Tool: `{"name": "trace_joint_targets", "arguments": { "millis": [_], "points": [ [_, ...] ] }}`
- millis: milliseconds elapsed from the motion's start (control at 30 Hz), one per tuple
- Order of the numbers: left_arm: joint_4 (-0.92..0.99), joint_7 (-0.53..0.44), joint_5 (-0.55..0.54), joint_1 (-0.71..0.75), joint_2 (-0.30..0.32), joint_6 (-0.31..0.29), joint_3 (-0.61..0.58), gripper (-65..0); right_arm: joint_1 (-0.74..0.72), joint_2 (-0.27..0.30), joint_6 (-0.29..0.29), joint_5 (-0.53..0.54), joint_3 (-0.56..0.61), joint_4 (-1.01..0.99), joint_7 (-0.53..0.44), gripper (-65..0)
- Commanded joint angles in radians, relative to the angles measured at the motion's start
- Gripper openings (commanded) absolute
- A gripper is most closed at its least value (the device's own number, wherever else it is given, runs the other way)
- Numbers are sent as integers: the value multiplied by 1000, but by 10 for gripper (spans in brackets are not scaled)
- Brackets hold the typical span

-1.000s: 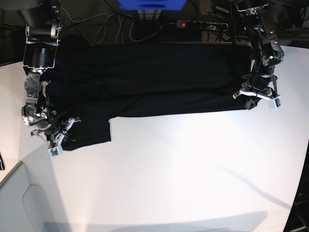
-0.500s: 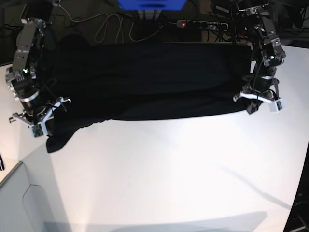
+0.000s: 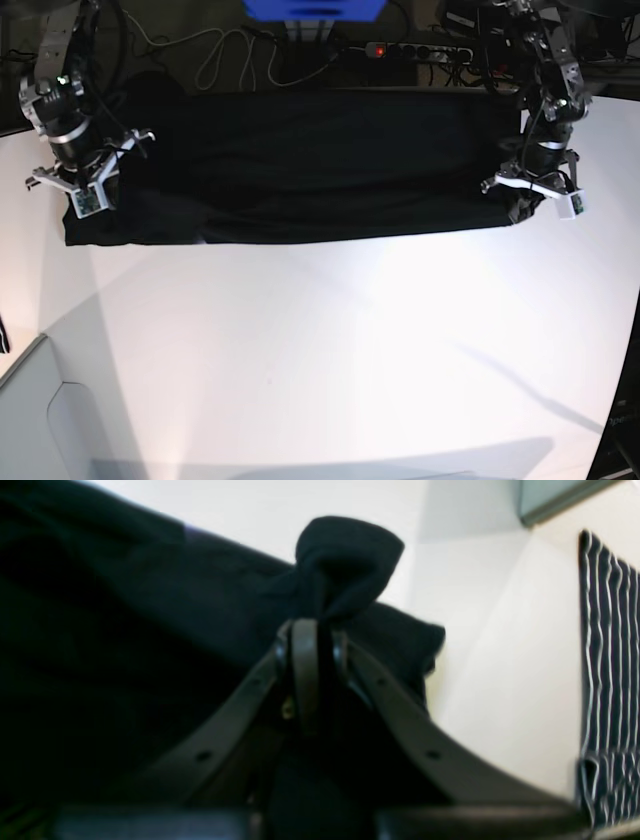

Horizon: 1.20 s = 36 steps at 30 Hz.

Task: Fold the T-shirt properly
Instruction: 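Lift and tuck the hanging sleeve under with the right gripper, then adjust the grip on the folded strip's end with the left gripper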

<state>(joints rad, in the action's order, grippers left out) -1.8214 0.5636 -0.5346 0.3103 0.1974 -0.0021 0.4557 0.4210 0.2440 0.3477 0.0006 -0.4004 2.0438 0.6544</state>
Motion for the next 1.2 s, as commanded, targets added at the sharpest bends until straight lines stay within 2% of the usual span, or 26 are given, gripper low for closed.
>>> {"name": "trace_joint_targets", "arguments": {
  "millis": [0, 233, 500, 1167],
  "points": [
    [-16, -24, -5, 2, 14, -3, 7, -650, 8, 10, 7, 6, -12, 19, -18, -649],
    [-15, -26, 3, 16, 15, -3, 8, -650, 78, 13, 7, 6, -10, 21, -18, -649],
    [-21, -15, -5, 16, 17, -6, 104, -650, 117, 10, 7, 6, -10, 21, -20, -649],
    [32, -15, -6, 62, 12, -6, 96, -650, 161, 13, 7, 5, -10, 61, -20, -649]
  ]
}}
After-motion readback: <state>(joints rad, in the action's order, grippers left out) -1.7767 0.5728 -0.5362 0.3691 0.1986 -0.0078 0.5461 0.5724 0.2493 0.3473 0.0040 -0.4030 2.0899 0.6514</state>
